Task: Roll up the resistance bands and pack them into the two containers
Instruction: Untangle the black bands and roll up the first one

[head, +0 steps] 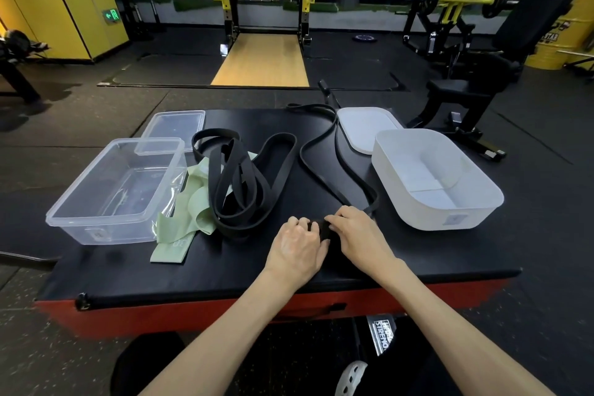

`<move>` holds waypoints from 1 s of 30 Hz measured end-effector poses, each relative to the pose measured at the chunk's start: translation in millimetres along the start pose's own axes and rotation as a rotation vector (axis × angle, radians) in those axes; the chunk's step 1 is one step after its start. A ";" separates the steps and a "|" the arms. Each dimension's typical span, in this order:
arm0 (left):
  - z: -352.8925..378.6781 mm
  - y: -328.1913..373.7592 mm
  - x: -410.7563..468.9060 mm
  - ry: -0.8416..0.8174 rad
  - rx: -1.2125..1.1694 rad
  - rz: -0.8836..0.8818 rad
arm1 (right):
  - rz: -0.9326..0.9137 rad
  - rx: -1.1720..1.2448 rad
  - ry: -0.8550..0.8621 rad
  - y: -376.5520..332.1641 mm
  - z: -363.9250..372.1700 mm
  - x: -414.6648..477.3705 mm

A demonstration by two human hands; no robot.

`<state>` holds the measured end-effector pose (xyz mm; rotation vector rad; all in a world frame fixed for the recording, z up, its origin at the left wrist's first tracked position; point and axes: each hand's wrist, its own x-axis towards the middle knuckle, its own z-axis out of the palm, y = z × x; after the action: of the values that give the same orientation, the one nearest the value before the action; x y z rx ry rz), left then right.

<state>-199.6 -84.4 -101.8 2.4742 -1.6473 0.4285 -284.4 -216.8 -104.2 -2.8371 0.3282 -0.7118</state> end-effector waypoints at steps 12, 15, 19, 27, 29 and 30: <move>1.3 2.4 -0.9 -0.015 -0.062 -0.088 | -0.013 -0.072 -0.011 6.5 3.5 -8.4; -2.0 2.3 -0.8 0.032 -0.053 -0.069 | 0.016 -0.047 0.008 2.2 6.2 -6.9; -6.6 3.9 -0.6 0.019 -0.033 -0.043 | 0.022 0.007 0.000 2.7 6.2 -8.8; -4.3 2.2 -3.1 0.008 -0.116 -0.078 | -0.010 0.082 -0.112 10.0 3.3 -4.9; -6.4 2.8 -1.5 -0.002 -0.109 -0.091 | -0.011 0.085 -0.079 9.4 2.1 -6.0; -6.2 2.9 -1.8 -0.021 -0.089 -0.097 | -0.011 0.091 -0.054 9.4 1.7 -6.5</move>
<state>-204.0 -82.4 -96.6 2.4881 -1.5108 0.3107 -290.8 -223.9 -110.8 -2.7679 0.2654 -0.6347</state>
